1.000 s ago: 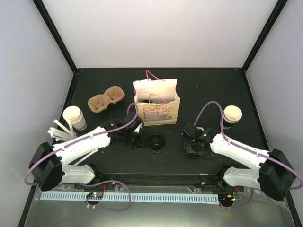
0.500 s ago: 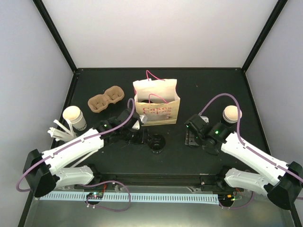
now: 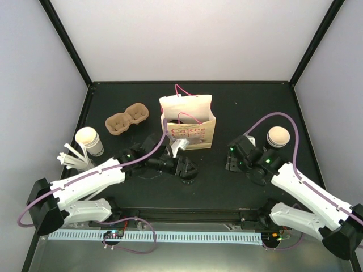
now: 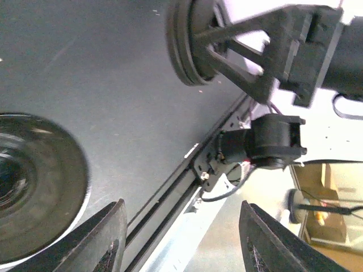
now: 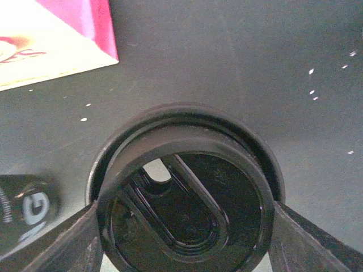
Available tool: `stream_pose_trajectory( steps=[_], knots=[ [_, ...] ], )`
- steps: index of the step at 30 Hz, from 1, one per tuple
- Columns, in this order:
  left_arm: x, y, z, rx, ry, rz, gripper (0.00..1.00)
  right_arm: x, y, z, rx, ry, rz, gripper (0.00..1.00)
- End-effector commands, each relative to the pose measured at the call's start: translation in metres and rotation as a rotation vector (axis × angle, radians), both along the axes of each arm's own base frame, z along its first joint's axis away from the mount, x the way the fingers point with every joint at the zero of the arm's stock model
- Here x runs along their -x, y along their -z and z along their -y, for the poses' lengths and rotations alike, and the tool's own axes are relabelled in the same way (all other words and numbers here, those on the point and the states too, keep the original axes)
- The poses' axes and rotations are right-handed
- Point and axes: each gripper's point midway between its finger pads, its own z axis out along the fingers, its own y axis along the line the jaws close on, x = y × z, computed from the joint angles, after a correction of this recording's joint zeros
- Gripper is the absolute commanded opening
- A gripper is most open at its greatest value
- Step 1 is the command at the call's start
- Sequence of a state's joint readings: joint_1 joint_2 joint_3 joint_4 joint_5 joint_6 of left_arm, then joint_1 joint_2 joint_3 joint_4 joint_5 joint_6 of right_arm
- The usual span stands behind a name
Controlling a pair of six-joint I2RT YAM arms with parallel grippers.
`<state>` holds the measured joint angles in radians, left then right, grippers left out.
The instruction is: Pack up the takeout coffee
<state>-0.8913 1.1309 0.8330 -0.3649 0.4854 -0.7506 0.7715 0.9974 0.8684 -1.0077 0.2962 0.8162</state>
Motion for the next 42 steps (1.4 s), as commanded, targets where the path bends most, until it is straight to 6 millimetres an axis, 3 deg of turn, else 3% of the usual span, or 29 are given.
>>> stream_pose_trajectory(
  steps=[1, 10, 15, 19, 24, 32, 42],
  knots=[
    [0.009, -0.027, 0.028, 0.140, 0.096, 0.110, 0.57, -0.005, 0.003, 0.000, -0.089, 0.004, -0.018, 0.70],
    [0.009, -0.005, 0.073, 0.127, 0.108, 0.177, 0.53, 0.005, -0.025, -0.022, -0.289, -0.012, -0.034, 0.74],
    [0.007, -0.008, 0.077, 0.134, 0.102, 0.179, 0.53, 0.008, -0.027, -0.022, -0.280, -0.057, -0.025, 0.74],
    [0.002, -0.018, 0.060, 0.114, 0.052, 0.223, 0.53, 0.008, -0.016, -0.033, -0.242, -0.177, -0.051, 0.75],
    [-0.009, -0.017, 0.026, 0.044, -0.008, 0.212, 0.53, 0.010, -0.011, -0.051, -0.232, -0.307, -0.038, 0.75],
    [-0.020, 0.007, -0.022, -0.005, -0.107, 0.188, 0.53, 0.015, -0.020, -0.099, -0.214, -0.484, 0.084, 0.72],
    [-0.031, 0.038, -0.067, -0.006, -0.225, 0.110, 0.52, 0.024, -0.006, -0.145, -0.199, -0.615, 0.141, 0.72]
  ],
)
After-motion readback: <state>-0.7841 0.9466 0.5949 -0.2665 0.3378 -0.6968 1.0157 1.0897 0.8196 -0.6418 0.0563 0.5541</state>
